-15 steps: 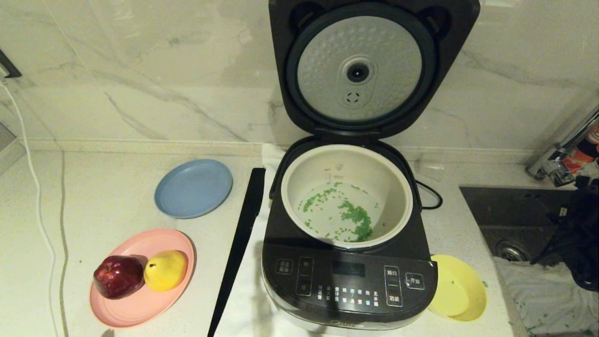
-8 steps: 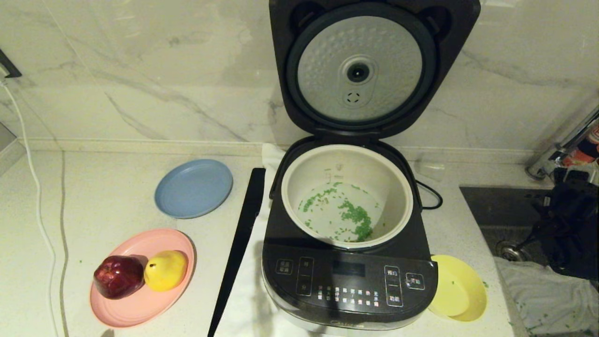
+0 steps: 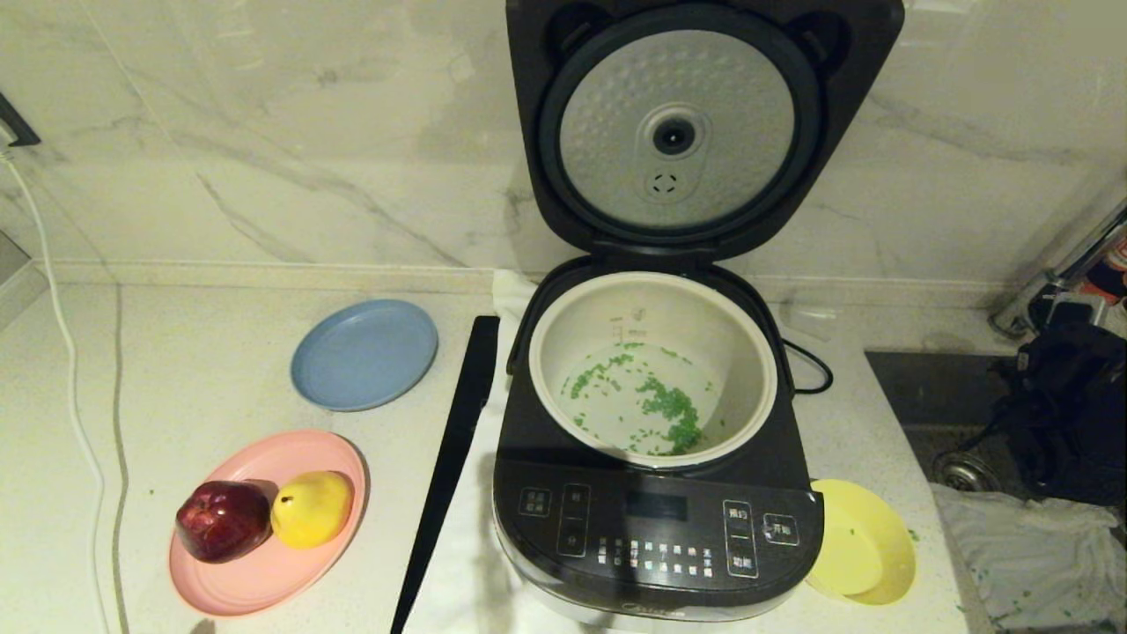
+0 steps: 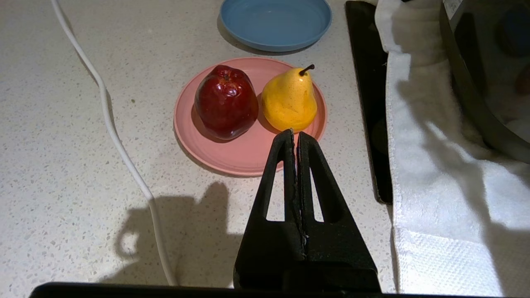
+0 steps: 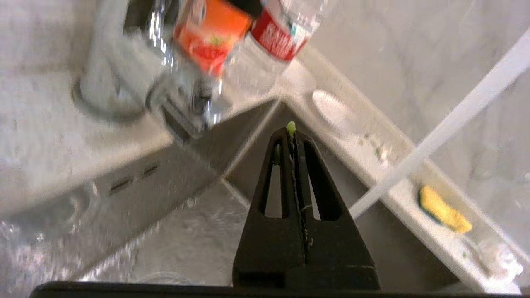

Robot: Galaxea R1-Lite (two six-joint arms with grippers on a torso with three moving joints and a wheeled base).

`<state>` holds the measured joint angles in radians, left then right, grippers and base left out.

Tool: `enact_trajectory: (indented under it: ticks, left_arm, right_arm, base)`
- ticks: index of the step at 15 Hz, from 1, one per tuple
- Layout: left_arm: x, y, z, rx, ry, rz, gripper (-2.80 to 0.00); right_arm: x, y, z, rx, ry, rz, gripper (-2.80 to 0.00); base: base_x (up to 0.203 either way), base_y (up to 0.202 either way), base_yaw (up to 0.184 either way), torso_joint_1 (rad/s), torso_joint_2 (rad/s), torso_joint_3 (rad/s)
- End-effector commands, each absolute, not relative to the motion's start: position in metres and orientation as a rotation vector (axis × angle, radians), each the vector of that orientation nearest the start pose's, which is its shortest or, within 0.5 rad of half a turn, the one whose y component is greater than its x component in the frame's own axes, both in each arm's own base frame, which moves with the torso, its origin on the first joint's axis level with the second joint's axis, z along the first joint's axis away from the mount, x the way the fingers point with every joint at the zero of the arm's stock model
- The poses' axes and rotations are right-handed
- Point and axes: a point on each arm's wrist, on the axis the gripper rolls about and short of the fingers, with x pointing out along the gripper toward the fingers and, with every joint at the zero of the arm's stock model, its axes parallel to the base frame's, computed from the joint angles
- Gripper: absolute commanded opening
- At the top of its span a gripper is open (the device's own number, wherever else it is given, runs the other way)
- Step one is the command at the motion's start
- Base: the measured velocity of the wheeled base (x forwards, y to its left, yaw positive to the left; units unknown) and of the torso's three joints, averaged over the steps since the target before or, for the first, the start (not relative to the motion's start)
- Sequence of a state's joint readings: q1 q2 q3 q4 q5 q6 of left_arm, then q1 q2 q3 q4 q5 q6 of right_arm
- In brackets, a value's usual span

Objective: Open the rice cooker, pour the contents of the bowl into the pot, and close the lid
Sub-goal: Turn off the tap

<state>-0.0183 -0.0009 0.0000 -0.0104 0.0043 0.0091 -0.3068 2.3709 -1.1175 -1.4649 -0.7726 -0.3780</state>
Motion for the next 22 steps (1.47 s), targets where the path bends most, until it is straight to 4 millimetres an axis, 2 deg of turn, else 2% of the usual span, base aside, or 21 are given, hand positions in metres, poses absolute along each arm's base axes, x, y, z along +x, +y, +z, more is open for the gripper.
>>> enact_trajectory:
  ticks: [1, 4, 13, 19, 22]
  left_arm:
    - [-0.023, 0.001, 0.075, 0.009, -0.008, -0.014, -2.8]
    - [-0.023, 0.001, 0.076, 0.009, -0.009, -0.014, -2.8]
    - [-0.023, 0.001, 0.076, 0.009, -0.009, -0.014, -2.8]
    - [-0.023, 0.001, 0.076, 0.009, -0.009, -0.014, -2.8]
    - [-0.023, 0.001, 0.076, 0.009, -0.009, -0.014, -2.8]
  right_arm:
    - [0.413, -0.147, 0.095, -0.289, -0.035, -1.109, -2.8]
    - [0.418, -0.149, 0.101, -0.286, -0.045, -1.11, -2.8]
    - [0.432, -0.148, 0.09, -0.286, -0.029, -1.11, -2.8]
    - [0.447, -0.128, 0.091, -0.283, -0.027, -1.072, -2.8]
    - [0.451, -0.129, 0.09, -0.281, -0.027, -1.084, -2.8]
  base:
    - [0.0, 0.0, 0.0, 0.0, 0.0, 0.0]
    - [0.0, 0.0, 0.0, 0.0, 0.0, 0.0]
    - [0.0, 0.0, 0.0, 0.0, 0.0, 0.0]
    - [0.0, 0.0, 0.0, 0.0, 0.0, 0.0]
    - [0.0, 0.0, 0.0, 0.0, 0.0, 0.0]
